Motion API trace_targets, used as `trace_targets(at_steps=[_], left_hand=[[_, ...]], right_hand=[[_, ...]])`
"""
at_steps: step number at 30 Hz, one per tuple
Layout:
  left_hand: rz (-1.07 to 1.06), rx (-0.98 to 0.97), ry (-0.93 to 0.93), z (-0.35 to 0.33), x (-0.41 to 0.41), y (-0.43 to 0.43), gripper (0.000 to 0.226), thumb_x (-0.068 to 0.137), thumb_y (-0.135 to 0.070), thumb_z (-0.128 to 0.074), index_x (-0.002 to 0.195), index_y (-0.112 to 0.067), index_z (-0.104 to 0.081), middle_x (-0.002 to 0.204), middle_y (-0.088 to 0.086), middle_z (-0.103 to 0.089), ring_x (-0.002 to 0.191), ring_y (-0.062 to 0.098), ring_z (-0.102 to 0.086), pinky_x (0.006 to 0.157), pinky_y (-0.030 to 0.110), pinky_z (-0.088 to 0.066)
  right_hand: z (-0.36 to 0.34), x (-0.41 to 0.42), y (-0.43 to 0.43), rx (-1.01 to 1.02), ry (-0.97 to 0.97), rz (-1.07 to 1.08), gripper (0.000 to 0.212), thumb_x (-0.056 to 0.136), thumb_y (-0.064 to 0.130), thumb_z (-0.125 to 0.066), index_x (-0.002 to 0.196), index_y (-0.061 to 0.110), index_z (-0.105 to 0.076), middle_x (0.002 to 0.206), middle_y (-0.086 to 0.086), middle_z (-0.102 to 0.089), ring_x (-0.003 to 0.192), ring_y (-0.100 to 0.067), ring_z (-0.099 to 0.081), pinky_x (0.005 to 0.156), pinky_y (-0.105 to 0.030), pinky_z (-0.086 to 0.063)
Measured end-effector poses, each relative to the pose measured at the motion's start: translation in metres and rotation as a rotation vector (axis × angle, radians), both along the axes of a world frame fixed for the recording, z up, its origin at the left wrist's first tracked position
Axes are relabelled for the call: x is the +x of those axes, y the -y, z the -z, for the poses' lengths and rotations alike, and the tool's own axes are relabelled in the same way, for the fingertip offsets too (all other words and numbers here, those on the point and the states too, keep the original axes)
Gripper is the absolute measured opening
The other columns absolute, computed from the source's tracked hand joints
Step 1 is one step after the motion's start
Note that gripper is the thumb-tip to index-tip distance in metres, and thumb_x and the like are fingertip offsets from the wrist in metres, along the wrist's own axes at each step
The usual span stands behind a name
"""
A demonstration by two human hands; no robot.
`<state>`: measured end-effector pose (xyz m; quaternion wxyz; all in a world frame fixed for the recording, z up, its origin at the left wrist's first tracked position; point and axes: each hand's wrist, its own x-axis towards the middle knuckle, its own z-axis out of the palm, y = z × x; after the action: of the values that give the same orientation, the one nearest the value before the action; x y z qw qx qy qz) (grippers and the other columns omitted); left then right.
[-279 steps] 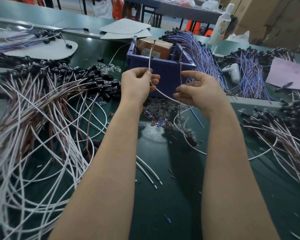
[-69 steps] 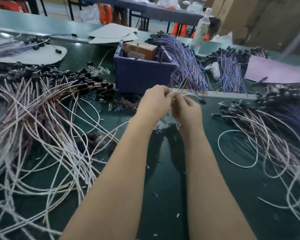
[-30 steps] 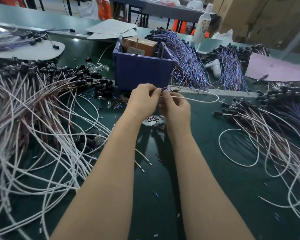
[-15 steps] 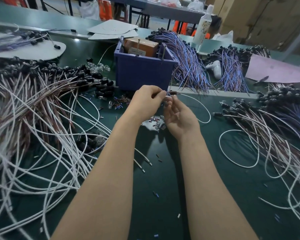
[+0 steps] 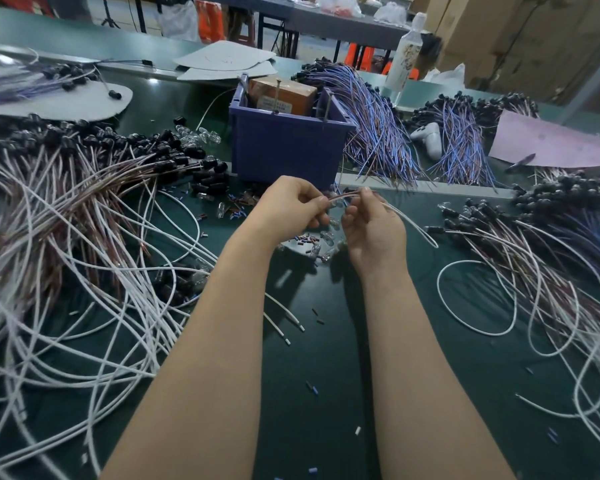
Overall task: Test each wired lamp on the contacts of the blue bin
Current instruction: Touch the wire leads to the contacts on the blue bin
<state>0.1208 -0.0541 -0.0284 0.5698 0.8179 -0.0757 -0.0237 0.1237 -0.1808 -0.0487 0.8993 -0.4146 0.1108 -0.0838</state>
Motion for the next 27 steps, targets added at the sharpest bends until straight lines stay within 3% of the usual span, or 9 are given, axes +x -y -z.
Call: trace_targets(at_steps=[5,10,13,18,21,24,27], left_hand=[[-0.009,0.011,0.023,0.0,-0.001,0.002,0.014,0.095,-0.015,-0.055,0.086,-0.011,-0.065,0.065,0.0,-0.065,0.055,0.008,-0.052,0.065,0.024,-0.048],[-0.006,0.018,0.019,-0.002,-0.001,0.006,0.017,0.095,-0.018,-0.056,0.086,-0.007,-0.065,0.067,0.003,-0.066,0.042,-0.004,-0.051,0.047,0.008,-0.04],[0.001,0.052,0.015,-0.002,-0.001,0.003,0.019,0.095,-0.019,-0.056,0.081,-0.011,-0.065,0.064,-0.001,-0.066,0.042,-0.005,-0.051,0.047,0.007,-0.04],[-0.175,0.091,0.015,0.001,0.005,-0.015,0.026,0.095,-0.018,-0.055,0.072,-0.015,-0.065,0.063,-0.007,-0.067,0.049,0.001,-0.052,0.056,0.017,-0.043],[-0.311,0.127,0.025,-0.001,0.006,-0.013,0.016,0.091,-0.013,-0.053,0.095,-0.017,-0.068,0.091,-0.004,-0.069,0.08,0.011,-0.061,0.074,0.024,-0.046],[-0.222,0.196,0.032,-0.004,0.003,-0.006,0.032,0.089,-0.012,-0.052,0.117,-0.02,-0.064,0.114,0.0,-0.063,0.103,0.019,-0.058,0.088,0.027,-0.045],[-0.083,0.107,-0.008,-0.006,-0.001,-0.002,0.019,0.091,-0.02,-0.057,0.106,-0.013,-0.067,0.097,0.002,-0.068,0.085,0.013,-0.062,0.078,0.025,-0.047]], right_hand=[[0.001,-0.002,-0.004,-0.134,0.044,-0.082,0.019,0.095,0.008,-0.053,0.077,0.006,-0.057,0.058,0.0,-0.057,0.046,-0.005,-0.05,0.049,-0.014,-0.045],[0.001,-0.003,-0.003,-0.217,0.087,0.04,0.026,0.096,0.008,-0.052,0.07,0.007,-0.056,0.052,0.004,-0.06,0.044,-0.002,-0.051,0.048,-0.013,-0.045],[0.0,-0.003,-0.001,-0.185,0.067,0.071,0.025,0.096,0.009,-0.053,0.071,0.009,-0.055,0.049,0.006,-0.06,0.044,-0.001,-0.053,0.048,-0.012,-0.046],[-0.002,-0.002,0.011,-0.072,0.018,0.161,0.023,0.095,0.008,-0.054,0.072,0.011,-0.055,0.049,0.006,-0.061,0.044,-0.002,-0.054,0.047,-0.013,-0.048],[-0.002,-0.003,0.007,-0.064,0.016,0.137,0.024,0.095,0.008,-0.054,0.072,0.011,-0.056,0.05,0.006,-0.062,0.044,-0.002,-0.055,0.048,-0.013,-0.048],[-0.003,-0.003,0.003,-0.028,0.013,0.12,0.023,0.095,0.008,-0.054,0.072,0.011,-0.056,0.051,0.005,-0.063,0.045,-0.002,-0.057,0.047,-0.013,-0.048],[-0.004,-0.003,0.003,0.032,0.011,0.093,0.021,0.095,0.007,-0.055,0.074,0.009,-0.057,0.052,0.003,-0.064,0.045,-0.003,-0.058,0.047,-0.014,-0.049]])
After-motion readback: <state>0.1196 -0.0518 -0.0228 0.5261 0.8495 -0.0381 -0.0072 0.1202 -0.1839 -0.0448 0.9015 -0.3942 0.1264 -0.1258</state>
